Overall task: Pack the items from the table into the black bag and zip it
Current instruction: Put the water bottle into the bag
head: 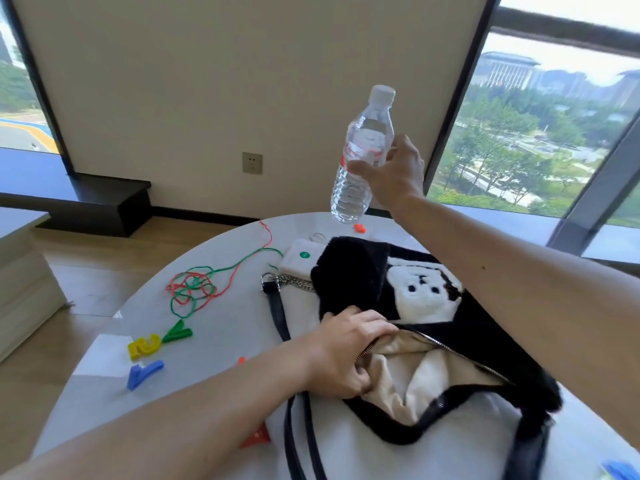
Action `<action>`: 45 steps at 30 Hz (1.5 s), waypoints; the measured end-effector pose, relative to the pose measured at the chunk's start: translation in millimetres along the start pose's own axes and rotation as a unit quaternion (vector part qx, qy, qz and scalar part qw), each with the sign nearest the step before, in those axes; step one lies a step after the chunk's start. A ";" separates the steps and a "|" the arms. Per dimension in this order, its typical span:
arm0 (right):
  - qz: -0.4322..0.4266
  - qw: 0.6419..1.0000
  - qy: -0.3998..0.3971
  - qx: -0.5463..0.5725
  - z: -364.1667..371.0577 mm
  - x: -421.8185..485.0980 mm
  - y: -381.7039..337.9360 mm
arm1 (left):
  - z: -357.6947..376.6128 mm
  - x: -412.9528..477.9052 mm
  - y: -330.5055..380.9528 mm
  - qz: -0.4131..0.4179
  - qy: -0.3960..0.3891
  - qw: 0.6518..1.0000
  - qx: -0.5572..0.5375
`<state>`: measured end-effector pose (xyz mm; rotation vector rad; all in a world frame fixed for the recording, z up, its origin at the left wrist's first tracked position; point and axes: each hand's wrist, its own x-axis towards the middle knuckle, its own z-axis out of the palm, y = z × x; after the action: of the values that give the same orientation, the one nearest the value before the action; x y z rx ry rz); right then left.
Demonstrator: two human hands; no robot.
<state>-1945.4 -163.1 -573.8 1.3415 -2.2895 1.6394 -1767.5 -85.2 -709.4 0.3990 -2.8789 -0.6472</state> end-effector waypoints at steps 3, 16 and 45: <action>-0.042 0.998 -0.027 0.041 -46.6 -27.9 -15.7 | -2.0 -0.8 4.3 -0.014 -0.006 1.000 0.006; -0.083 0.972 -0.017 0.219 -220.9 -153.8 -14.9 | -60.9 -17.6 41.3 0.023 0.091 0.994 0.046; -0.301 0.763 -0.084 -0.565 -121.7 -148.5 43.6 | -103.5 -9.0 81.4 0.058 0.151 0.987 0.011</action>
<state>-1932.9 27.3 -622.1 1.5227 -1.8901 -0.1382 -1754.7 -52.7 -582.1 0.3013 -2.5990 -0.4874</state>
